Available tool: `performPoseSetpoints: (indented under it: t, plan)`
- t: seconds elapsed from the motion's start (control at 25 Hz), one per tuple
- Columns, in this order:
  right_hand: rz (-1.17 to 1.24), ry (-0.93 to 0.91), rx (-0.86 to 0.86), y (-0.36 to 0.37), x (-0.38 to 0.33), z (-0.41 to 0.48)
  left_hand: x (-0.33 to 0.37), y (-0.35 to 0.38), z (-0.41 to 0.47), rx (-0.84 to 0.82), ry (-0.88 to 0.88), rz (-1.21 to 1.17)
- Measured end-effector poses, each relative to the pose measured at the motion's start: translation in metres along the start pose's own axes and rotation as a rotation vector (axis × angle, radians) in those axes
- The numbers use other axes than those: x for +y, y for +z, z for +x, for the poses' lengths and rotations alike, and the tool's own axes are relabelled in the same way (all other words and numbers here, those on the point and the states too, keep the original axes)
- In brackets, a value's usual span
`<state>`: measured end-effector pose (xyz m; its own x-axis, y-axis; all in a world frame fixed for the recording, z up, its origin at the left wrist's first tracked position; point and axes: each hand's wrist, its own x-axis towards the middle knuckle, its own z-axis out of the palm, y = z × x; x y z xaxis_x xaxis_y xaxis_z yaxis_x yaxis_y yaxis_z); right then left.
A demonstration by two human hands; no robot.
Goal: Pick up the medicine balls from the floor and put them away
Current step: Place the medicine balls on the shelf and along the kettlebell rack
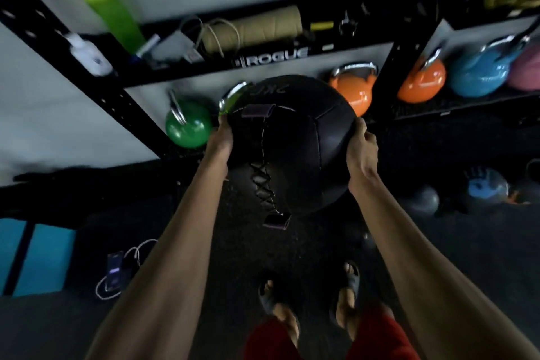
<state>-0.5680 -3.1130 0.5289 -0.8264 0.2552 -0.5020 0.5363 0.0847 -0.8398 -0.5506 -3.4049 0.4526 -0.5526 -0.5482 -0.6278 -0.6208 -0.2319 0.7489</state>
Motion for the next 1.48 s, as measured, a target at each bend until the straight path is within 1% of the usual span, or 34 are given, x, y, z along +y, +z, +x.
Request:
performPoseSetpoints:
  t: [0.04, 0.08, 0.12, 0.16, 0.24, 0.32, 0.44, 0.6, 0.68, 0.8, 0.88, 0.92, 1.04, 1.2, 1.36, 1.48]
  plan:
    - [0.003, -0.042, -0.011, -0.003, -0.025, -0.011, 0.023, -0.005, -0.015, -0.005, 0.021, -0.023]
    - [0.007, -0.081, -0.017, -0.005, -0.05, -0.02, 0.051, -0.01, -0.049, -0.01, 0.055, -0.023]
    - [0.007, -0.121, -0.024, -0.007, -0.074, -0.028, 0.076, -0.015, -0.081, 0.024, 0.101, -0.039]
    - [0.01, -0.163, -0.037, -0.009, -0.095, -0.038, 0.097, -0.021, -0.107, 0.059, 0.15, -0.054]
    - [0.015, -0.242, -0.082, -0.014, -0.135, -0.053, 0.13, -0.032, -0.133, 0.077, 0.202, -0.099]
    - [-0.015, -0.316, -0.105, -0.02, -0.165, -0.064, 0.164, -0.04, -0.191, 0.1, 0.236, -0.159]
    - [0.039, -0.418, -0.189, -0.027, -0.213, -0.092, 0.206, -0.051, -0.278, 0.112, 0.319, -0.209]
    - [0.077, -0.524, -0.263, -0.028, -0.274, -0.118, 0.244, -0.069, -0.333, 0.122, 0.428, -0.262]
    - [0.111, -0.586, -0.308, -0.03, -0.303, -0.136, 0.269, -0.08, -0.352, 0.178, 0.481, -0.273]
    - [0.157, -0.71, -0.369, -0.033, -0.341, -0.158, 0.305, -0.097, -0.378, 0.21, 0.567, -0.332]
    - [0.194, -0.781, -0.416, -0.036, -0.367, -0.172, 0.329, -0.105, -0.39, 0.259, 0.624, -0.367]
    - [0.195, -0.814, -0.432, -0.038, -0.378, -0.179, 0.338, -0.108, -0.395, 0.271, 0.624, -0.391]
    - [0.203, -0.933, -0.499, -0.042, -0.42, -0.205, 0.376, -0.127, -0.407, 0.269, 0.647, -0.448]
    - [0.204, -1.057, -0.556, -0.031, -0.476, -0.236, 0.417, -0.154, -0.428, 0.267, 0.789, -0.49]
    - [0.276, -1.165, -0.6, -0.002, -0.519, -0.263, 0.452, -0.189, -0.44, 0.227, 0.912, -0.563]
    - [0.309, -1.235, -0.6, 0.031, -0.548, -0.29, 0.483, -0.228, -0.44, 0.236, 0.998, -0.612]
